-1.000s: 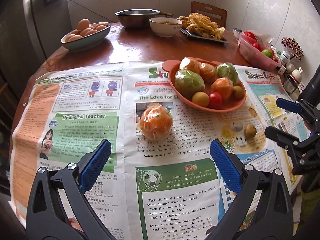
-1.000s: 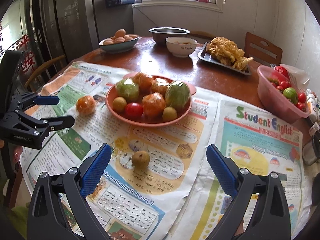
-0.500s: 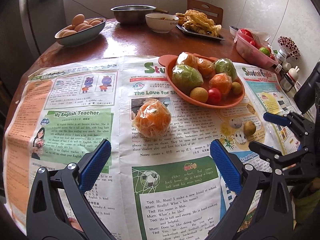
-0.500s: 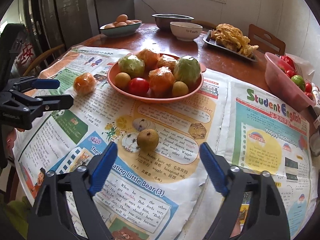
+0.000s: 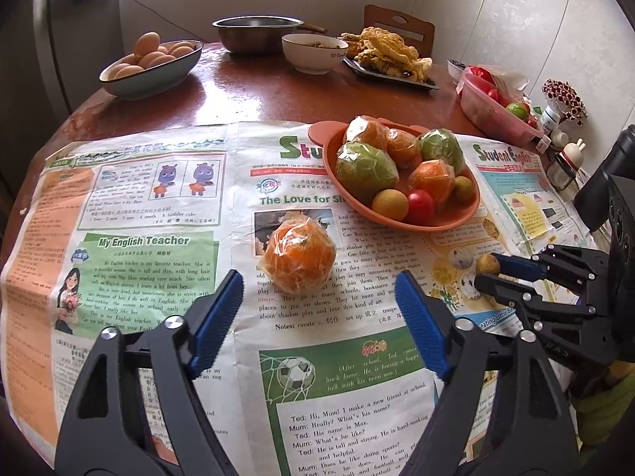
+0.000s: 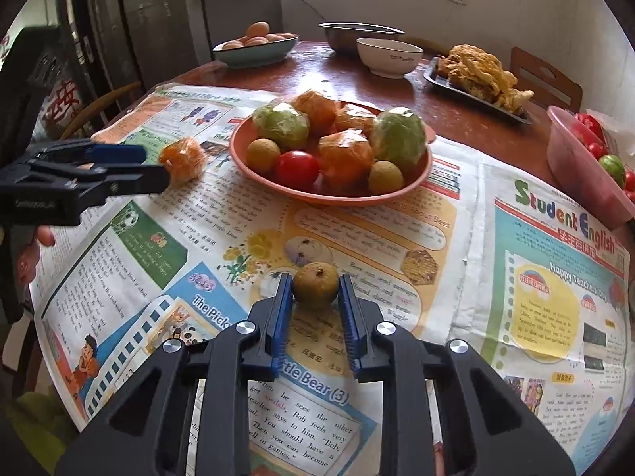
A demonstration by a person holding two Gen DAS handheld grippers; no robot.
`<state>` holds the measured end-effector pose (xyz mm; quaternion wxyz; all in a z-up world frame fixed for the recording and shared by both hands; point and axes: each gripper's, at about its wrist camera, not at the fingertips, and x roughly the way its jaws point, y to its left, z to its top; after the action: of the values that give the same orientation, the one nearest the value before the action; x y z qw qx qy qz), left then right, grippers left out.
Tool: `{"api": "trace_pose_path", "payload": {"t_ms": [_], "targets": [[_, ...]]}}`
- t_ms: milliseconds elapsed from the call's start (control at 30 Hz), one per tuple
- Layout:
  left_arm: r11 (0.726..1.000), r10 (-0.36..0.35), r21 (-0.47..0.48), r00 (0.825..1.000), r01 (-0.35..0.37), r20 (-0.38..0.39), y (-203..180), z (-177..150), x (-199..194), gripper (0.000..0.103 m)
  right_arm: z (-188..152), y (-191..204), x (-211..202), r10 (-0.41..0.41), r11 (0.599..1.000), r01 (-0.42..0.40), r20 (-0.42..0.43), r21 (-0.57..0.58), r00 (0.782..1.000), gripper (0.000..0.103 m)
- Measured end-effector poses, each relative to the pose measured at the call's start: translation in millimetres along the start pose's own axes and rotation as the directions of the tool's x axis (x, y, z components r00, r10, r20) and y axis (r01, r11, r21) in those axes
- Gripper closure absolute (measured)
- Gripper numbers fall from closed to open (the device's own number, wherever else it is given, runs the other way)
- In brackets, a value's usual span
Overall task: Organize fruits
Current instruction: 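Grasp a small brown fruit with the right tool while the left tool grasps the bagged orange, then lift the brown fruit and bagged orange and carry both over the plate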
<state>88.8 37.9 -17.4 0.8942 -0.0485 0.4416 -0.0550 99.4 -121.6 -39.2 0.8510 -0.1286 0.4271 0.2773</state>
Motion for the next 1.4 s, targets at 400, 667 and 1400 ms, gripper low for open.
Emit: {"api": "trace_pose_path", "payload": {"t_ms": [400,667,1400], "targets": [[1.0,0.003,0.012,1.0,-0.003,-0.012,0.2,9.5,17.4,0.058,1.5,5.9,-7.2,0.069,0.998,-0.069,0.015,0.008,0.997,0.08],[1.0,0.011,0.014,1.0,-0.01,-0.028,1.4,10.0,30.4,0.063,5.6,2.4,-9.5,0.082,0.996,-0.083,0.026,0.019,0.996,0.08],[0.999,-0.04,0.015,0.999,0.04,-0.008,-2.6,21.7,20.6,0.066,22.0,-5.2,-12.5,0.094,0.995,-0.096,0.056,0.021,0.994,0.08]]}}
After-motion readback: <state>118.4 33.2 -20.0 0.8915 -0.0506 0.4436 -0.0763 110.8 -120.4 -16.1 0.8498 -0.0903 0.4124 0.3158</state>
